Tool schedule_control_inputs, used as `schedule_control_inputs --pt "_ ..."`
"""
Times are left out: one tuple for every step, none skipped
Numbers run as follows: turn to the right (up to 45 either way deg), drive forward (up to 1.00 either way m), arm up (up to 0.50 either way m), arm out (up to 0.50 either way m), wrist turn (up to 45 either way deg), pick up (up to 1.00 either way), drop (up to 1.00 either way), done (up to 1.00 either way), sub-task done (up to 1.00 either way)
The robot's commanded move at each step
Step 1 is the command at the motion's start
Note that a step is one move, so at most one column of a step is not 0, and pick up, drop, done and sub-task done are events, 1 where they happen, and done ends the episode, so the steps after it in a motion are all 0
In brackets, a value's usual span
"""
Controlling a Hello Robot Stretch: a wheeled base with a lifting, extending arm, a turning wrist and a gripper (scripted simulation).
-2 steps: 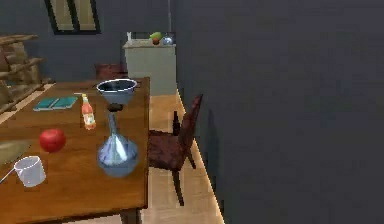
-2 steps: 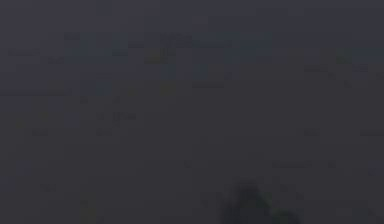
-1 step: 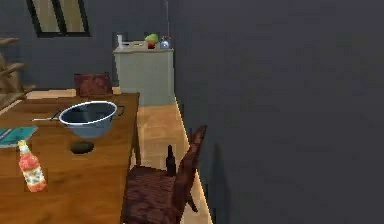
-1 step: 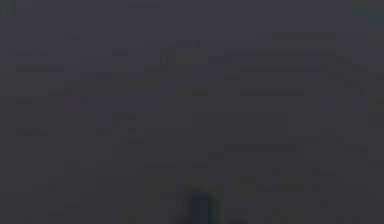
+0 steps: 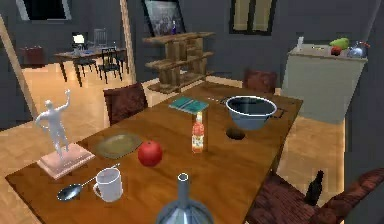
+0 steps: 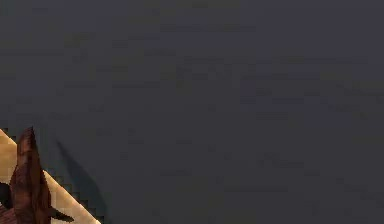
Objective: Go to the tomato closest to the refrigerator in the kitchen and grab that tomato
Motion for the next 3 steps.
schedule_control_inputs --pt "-45.0 0.0 0.0 0.0 0.0 0.0 0.0 0.0 0.0" --pt "-45.0 0.0 0.0 0.0 0.0 0.0 0.0 0.0 0.0" --pt "-12.0 0.0 0.0 0.0 0.0 0.0 0.0 0.0 0.0"
